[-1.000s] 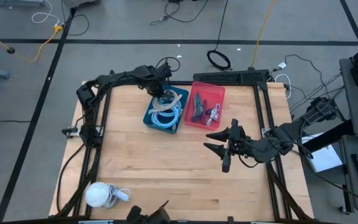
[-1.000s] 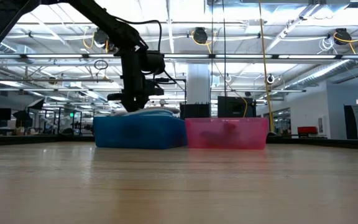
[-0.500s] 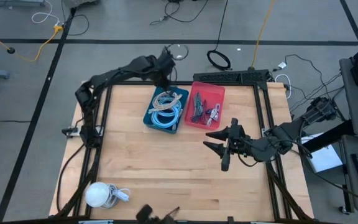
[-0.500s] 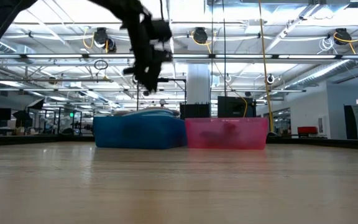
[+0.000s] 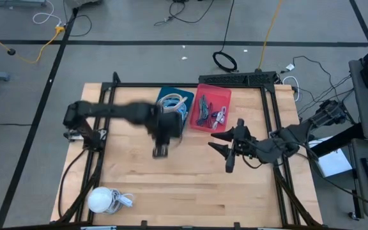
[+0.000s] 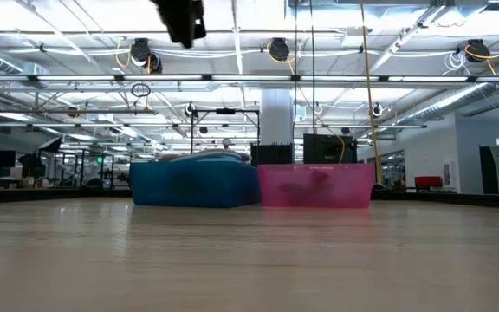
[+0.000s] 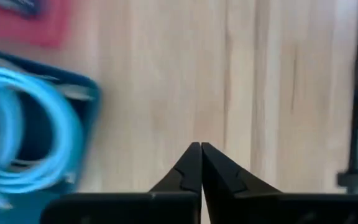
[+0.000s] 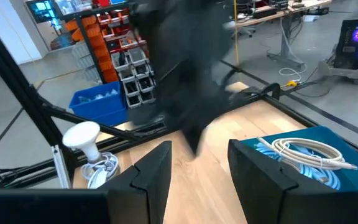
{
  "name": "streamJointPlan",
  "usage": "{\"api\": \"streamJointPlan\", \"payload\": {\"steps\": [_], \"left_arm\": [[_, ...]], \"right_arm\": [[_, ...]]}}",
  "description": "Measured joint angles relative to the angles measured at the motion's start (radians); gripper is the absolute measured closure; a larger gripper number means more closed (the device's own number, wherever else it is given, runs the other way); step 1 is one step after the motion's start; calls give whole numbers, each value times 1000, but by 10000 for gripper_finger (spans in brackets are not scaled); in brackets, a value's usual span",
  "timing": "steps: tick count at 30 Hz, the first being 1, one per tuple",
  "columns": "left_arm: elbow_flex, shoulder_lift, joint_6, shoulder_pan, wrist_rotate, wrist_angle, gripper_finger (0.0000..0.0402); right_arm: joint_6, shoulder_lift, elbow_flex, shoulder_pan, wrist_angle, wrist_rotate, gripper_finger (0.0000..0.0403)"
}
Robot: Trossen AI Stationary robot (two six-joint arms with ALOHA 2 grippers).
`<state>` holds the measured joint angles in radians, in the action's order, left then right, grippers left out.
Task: Pick & Place USB Port
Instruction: Adjust the bins
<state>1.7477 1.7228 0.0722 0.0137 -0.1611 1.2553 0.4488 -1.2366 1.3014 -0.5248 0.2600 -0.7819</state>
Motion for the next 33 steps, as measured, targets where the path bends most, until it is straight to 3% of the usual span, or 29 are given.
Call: {"api": "streamJointPlan", "payload": {"steps": [5, 8, 14, 22, 33], "left_arm": [[-218, 15, 90, 130, 52, -246, 400], [-338, 41, 140, 112, 41, -391, 400], [-492, 100, 120, 25, 79, -524, 401], [-515, 155, 17, -73, 141, -604, 401], [-514, 162, 21, -169, 176, -729, 401]], "right_arm": [[2, 0, 0, 16, 0, 1, 250], [9, 0, 0, 16, -2, 1, 250], [20, 0, 0, 13, -9, 2, 250], [37, 0, 0, 13, -9, 24, 250], [37, -20, 0, 13, -12, 24, 250]]}}
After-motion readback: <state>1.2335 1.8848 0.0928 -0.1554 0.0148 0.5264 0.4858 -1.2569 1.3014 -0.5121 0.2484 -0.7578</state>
